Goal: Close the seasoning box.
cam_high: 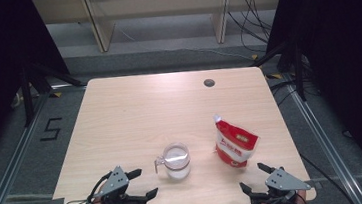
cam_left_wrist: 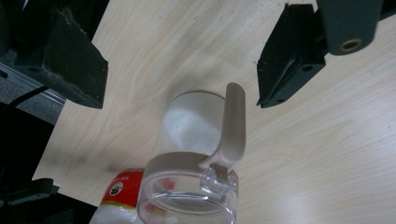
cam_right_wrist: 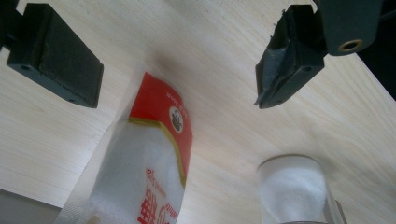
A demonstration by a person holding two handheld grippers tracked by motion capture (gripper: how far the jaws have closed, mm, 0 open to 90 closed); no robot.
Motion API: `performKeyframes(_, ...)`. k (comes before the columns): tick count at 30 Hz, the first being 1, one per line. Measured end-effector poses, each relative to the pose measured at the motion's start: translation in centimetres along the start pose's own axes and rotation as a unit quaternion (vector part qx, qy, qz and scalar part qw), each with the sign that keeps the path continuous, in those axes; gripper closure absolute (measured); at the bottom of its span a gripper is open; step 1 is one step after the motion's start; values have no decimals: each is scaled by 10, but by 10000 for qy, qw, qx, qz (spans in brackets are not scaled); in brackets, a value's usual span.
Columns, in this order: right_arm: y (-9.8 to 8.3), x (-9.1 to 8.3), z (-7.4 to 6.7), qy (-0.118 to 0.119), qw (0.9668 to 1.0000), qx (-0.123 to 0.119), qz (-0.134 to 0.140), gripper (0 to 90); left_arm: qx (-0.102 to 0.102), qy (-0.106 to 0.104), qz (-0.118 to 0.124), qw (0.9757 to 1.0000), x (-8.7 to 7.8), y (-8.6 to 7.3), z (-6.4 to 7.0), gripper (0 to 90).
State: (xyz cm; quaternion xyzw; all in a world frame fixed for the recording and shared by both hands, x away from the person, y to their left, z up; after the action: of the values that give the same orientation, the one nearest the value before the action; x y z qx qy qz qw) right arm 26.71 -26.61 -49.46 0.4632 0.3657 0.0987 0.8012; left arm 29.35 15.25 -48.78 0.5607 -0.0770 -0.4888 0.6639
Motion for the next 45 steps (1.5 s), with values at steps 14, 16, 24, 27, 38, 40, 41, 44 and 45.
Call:
performKeyframes(14,-2,-3,2,22,10000,21,-93,156,196,-43,-161,9997,1,-11,-1,157)
performKeyframes(16,-5,-2,3,27,10000,-29,-13,156,74,18,-223,9997,1,-13,0,157)
performKeyframes(24,-9,-7,1,77,9997,216,-92,156,254,14,-334,9991,2,-19,0,157)
performKeyframes(27,-12,-7,1,129,9995,214,-203,156,242,65,-320,9992,2,-21,0,158)
performKeyframes(38,-17,-4,2,205,9994,-7,-290,162,159,147,-365,9991,2,-25,-2,157)
performKeyframes(40,-18,-4,2,196,9993,32,-313,162,285,153,-374,9988,2,-24,-4,157)
performKeyframes(41,-18,-4,1,261,9992,26,-318,161,354,194,-410,9983,2,-23,-6,157)
performKeyframes(44,-18,-3,1,263,9990,-12,-355,159,264,255,-434,9984,3,-25,-7,157)
performKeyframes(45,-18,-3,2,284,9989,-27,-374,158,63,292,-382,9988,4,-26,-6,157)
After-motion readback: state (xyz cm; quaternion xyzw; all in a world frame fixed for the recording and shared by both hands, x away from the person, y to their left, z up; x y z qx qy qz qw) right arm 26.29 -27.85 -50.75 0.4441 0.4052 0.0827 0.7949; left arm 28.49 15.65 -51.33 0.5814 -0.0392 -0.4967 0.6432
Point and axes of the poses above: each handheld gripper's, and its own axes: x roughly forward along the jaws, y roughly out of its top, z roughly to its right, the point moved 2 cm from there along x, roughly forward along the jaws, and after that the axes turned 15 degrees about -x, right-handed, at the moved point
